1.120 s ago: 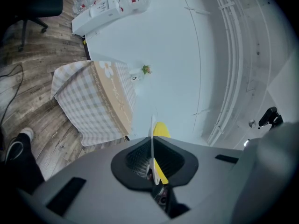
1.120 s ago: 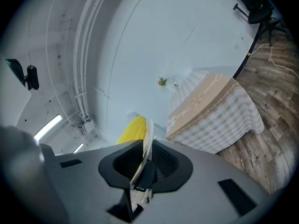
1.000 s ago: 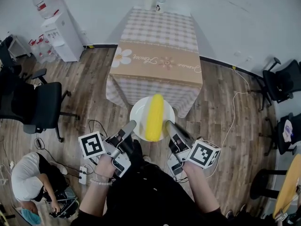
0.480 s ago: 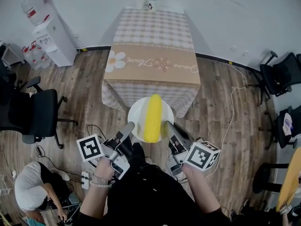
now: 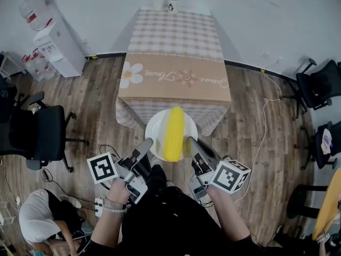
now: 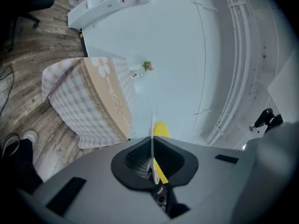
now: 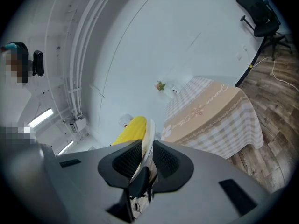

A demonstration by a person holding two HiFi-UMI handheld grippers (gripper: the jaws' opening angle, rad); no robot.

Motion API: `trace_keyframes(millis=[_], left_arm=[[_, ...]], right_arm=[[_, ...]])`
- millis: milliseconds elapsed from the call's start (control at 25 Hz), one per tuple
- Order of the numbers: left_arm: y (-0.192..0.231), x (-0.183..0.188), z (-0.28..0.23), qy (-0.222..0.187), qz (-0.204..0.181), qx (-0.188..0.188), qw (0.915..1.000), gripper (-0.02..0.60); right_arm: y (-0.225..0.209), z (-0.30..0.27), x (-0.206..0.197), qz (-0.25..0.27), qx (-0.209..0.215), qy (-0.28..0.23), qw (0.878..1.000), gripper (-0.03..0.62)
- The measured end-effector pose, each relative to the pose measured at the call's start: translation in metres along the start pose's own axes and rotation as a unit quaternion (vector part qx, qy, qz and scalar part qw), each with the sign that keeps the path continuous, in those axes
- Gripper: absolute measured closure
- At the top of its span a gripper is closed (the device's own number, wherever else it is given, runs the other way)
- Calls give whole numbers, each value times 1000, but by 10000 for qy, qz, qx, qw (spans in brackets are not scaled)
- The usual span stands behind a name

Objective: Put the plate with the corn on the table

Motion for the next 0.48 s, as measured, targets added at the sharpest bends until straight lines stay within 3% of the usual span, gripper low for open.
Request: trace_keyframes(millis=[480], left_arm=[[13,37,-20,78,131,-20,9999,560]], right_arm=[[5,-34,19,-72,-150,-30,9999,508]])
Point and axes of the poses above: the fingertips, and each gripper's own axes: z backward along the fingers, y to its left, x out of its top, the point moved 10 cm from there along z, backward along the fingers, and after that the axes turned 14 degrees about -x, right-handed, at the moved point
